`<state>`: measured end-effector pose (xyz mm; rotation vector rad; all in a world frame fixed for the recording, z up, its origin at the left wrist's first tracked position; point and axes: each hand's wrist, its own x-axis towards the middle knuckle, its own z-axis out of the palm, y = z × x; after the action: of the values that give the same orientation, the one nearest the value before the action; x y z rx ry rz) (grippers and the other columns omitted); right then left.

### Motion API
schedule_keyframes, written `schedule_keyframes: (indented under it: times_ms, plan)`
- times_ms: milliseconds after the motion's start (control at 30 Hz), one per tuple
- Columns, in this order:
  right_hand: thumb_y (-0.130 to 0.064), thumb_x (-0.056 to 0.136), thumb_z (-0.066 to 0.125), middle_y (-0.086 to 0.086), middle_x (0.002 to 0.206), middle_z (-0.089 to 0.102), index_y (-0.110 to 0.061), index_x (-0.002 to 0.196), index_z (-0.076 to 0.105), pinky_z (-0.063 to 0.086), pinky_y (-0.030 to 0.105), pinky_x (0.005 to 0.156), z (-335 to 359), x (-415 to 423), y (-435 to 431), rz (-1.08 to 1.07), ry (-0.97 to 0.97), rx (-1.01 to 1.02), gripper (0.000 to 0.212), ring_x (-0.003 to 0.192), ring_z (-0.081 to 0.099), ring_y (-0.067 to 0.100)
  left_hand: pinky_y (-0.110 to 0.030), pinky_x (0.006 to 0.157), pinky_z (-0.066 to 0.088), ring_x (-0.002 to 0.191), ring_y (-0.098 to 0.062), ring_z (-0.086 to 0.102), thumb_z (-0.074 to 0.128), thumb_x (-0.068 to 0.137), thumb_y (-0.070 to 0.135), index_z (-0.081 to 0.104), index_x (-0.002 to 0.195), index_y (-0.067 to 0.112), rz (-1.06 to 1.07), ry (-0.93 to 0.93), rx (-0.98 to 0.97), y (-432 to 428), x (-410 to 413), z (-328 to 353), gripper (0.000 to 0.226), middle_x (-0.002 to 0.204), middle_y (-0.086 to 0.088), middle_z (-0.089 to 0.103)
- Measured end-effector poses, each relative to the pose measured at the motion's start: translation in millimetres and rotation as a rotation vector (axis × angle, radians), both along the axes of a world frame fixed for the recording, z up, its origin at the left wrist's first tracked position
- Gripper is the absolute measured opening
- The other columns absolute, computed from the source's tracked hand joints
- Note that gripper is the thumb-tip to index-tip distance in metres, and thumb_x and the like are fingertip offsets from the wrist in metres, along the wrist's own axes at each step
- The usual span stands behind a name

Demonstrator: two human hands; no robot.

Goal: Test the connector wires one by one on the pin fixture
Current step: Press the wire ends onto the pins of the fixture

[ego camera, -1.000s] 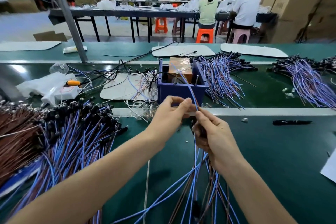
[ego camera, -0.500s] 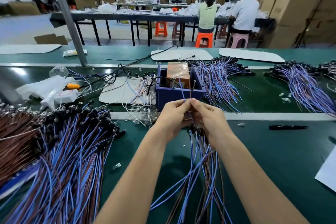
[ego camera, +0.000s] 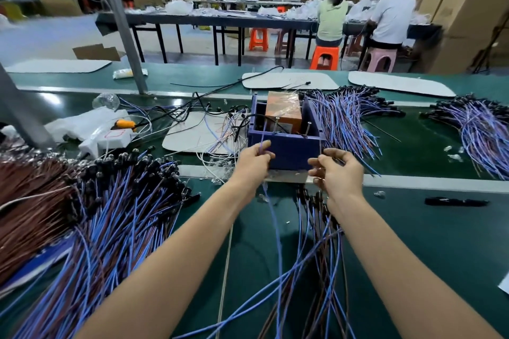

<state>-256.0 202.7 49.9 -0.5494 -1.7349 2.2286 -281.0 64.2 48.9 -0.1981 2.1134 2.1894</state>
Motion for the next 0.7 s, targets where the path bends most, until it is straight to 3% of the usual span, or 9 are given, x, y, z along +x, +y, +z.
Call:
schedule_keyframes:
  times_ms: [67, 100, 167, 300, 467, 600, 700]
  plan:
    - [0.003, 0.095, 0.048, 0.011, 0.079, 0.067, -0.018, 0.087, 0.053, 0.038, 0.017, 0.036, -8, -13, -2, -0.031, -0.031, 0.032, 0.022, 0.037, 0.049, 0.007, -0.034, 0.065, 0.042, 0.075, -0.020, 0.044, 0.040, 0.101, 0.024, 0.063, 0.104, 0.013, -0.004, -0.009, -0.119, 1, -10, -2, 0.025, 0.083, 0.000, 0.053]
    - [0.003, 0.095, 0.048, 0.012, 0.080, 0.068, -0.018, 0.086, 0.054, 0.037, 0.017, 0.036, -12, -18, -3, -0.042, -0.040, 0.048, 0.023, 0.037, 0.048, 0.007, -0.032, 0.064, 0.039, 0.073, -0.019, 0.046, 0.038, 0.102, 0.031, 0.065, 0.095, 0.016, 0.005, 0.001, -0.182, 2, -14, -5, 0.032, 0.080, 0.001, 0.053]
    - [0.002, 0.095, 0.049, 0.011, 0.082, 0.069, -0.018, 0.085, 0.057, 0.039, 0.017, 0.037, -19, -25, -6, -0.054, -0.050, 0.081, 0.023, 0.037, 0.049, 0.006, -0.028, 0.068, 0.036, 0.069, -0.018, 0.047, 0.036, 0.103, 0.031, 0.071, 0.091, 0.015, 0.046, 0.064, -0.287, 4, -20, -11, 0.040, 0.072, 0.004, 0.053]
    - [0.001, 0.094, 0.052, 0.011, 0.080, 0.069, -0.012, 0.090, 0.064, 0.048, 0.026, 0.050, -32, -35, -11, -0.053, -0.030, 0.123, 0.019, 0.045, 0.052, 0.014, -0.027, 0.068, 0.039, 0.069, -0.017, 0.051, 0.048, 0.099, 0.026, 0.068, 0.077, 0.020, 0.110, 0.151, -0.375, 9, -28, -20, 0.031, 0.061, 0.006, 0.053]
    - [-0.003, 0.096, 0.051, 0.005, 0.081, 0.070, -0.020, 0.087, 0.064, 0.044, 0.024, 0.049, -38, -37, -10, -0.143, 0.008, 0.105, 0.023, 0.039, 0.049, 0.008, -0.025, 0.062, 0.038, 0.062, -0.015, 0.053, 0.048, 0.099, 0.022, 0.061, 0.083, 0.015, 0.231, 0.214, -0.406, 10, -36, -23, 0.022, 0.062, 0.004, 0.057]
    - [-0.004, 0.096, 0.050, 0.004, 0.081, 0.070, -0.021, 0.086, 0.064, 0.046, 0.025, 0.049, -37, -36, -9, -0.200, 0.044, 0.098, 0.024, 0.038, 0.050, 0.006, -0.008, 0.048, 0.035, 0.053, -0.003, 0.050, 0.044, 0.101, 0.020, 0.055, 0.084, 0.014, 0.262, 0.238, -0.428, 9, -40, -23, 0.021, 0.055, 0.007, 0.057]
    - [-0.004, 0.097, 0.050, 0.003, 0.082, 0.069, -0.020, 0.088, 0.064, 0.047, 0.021, 0.048, -38, -36, -8, -0.213, 0.052, 0.114, 0.023, 0.037, 0.049, 0.006, -0.015, 0.052, 0.035, 0.056, -0.002, 0.051, 0.043, 0.101, 0.021, 0.054, 0.085, 0.015, 0.230, 0.220, -0.434, 9, -43, -24, 0.021, 0.055, 0.008, 0.058]
